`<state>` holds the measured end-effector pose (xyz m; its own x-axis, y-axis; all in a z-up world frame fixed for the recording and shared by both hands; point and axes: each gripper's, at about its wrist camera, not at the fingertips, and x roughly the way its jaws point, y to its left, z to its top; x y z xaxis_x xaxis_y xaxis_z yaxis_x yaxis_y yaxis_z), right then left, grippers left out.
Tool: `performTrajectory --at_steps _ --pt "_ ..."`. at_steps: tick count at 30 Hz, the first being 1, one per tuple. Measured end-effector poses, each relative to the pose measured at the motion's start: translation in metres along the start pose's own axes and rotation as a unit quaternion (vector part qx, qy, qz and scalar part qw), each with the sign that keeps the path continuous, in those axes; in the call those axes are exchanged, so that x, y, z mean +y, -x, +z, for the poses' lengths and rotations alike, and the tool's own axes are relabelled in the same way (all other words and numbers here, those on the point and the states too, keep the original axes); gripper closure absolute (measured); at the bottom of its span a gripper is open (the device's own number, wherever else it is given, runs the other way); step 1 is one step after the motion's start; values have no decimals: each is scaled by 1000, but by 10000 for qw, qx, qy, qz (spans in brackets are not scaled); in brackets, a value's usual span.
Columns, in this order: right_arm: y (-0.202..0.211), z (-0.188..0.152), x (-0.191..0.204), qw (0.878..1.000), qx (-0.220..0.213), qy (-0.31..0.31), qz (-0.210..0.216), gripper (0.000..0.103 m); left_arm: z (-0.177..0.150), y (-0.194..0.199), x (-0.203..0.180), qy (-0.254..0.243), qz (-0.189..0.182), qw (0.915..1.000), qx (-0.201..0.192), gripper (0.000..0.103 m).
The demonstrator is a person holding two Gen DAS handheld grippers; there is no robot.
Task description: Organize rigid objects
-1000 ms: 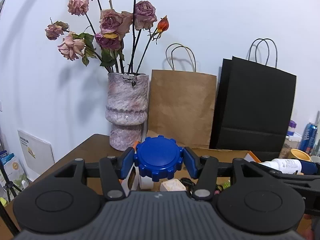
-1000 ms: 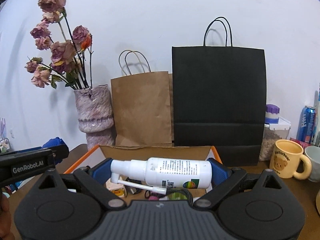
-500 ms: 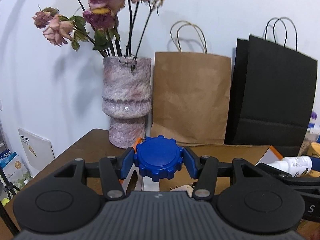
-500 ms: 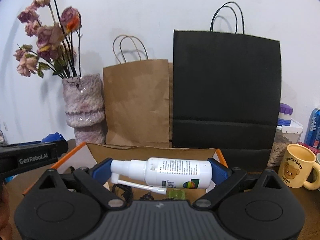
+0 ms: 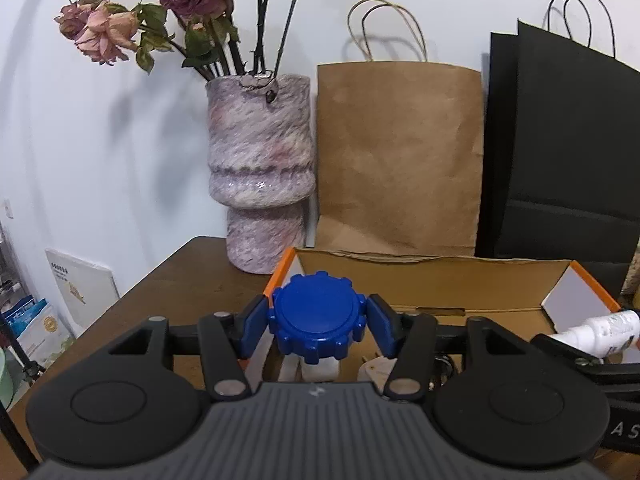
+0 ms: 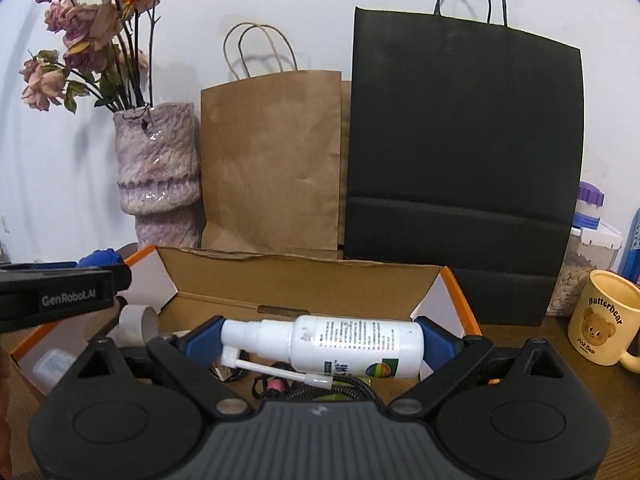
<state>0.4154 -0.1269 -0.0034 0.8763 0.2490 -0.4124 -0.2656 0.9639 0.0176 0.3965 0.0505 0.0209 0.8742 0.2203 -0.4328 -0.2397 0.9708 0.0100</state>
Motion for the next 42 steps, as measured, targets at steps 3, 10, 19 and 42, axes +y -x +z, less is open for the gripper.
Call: performTrajectory --at_steps 3,10,19,42 --pt "-2 -1 -4 9999 77 -116 -24 5 0 0 2 -12 28 10000 -42 19" --pt "-2 -1 -10 9997 51 -204 -99 0 2 7 3 -76 -30 9997 -243 0" --pt "4 1 -12 9997 -19 -217 -149 0 5 13 5 -62 44 9996 -277 0" --pt "116 -3 -24 9970 -675 -214 -302 0 1 107 29 -31 -117 9972 -743 0"
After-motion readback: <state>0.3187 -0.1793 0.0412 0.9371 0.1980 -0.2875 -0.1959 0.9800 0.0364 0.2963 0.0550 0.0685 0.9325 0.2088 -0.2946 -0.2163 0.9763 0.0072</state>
